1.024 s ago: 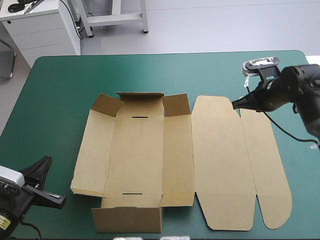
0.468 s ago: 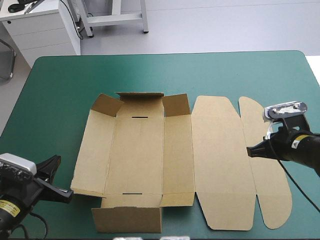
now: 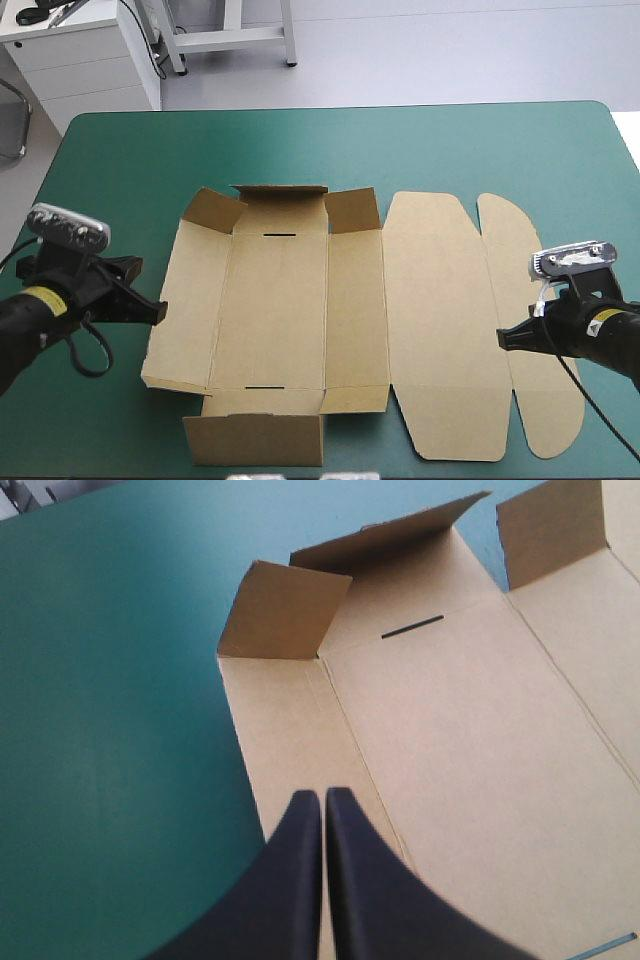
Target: Fold the box
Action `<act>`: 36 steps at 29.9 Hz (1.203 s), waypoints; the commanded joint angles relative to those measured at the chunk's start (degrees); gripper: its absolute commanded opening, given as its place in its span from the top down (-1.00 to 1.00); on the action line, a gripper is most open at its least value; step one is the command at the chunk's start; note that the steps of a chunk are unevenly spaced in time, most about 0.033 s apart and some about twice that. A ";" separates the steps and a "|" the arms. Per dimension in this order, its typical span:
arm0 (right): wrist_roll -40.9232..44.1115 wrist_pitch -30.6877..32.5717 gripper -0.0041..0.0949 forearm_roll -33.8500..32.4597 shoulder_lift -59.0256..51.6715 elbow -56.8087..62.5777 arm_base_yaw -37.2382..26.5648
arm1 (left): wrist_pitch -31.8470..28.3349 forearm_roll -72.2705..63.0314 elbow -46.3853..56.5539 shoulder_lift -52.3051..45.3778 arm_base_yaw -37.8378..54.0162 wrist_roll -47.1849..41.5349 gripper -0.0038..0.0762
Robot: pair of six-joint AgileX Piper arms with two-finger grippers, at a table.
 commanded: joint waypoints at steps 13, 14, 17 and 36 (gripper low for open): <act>-0.73 -2.66 0.96 0.95 -0.27 -1.29 -0.37 | 11.09 -4.00 -20.15 24.47 0.02 8.99 0.86; -0.73 -2.66 0.96 0.95 -0.27 -1.29 -0.37 | 11.55 -4.95 -20.41 25.20 0.02 10.04 0.86; -0.73 -2.66 0.96 1.90 -0.27 -1.29 -0.37 | 13.75 -8.81 -20.79 27.71 2.00 13.31 0.86; -1.35 -3.01 0.96 2.61 -0.27 -1.29 -0.37 | 18.88 -45.41 -20.69 31.79 49.92 23.43 0.86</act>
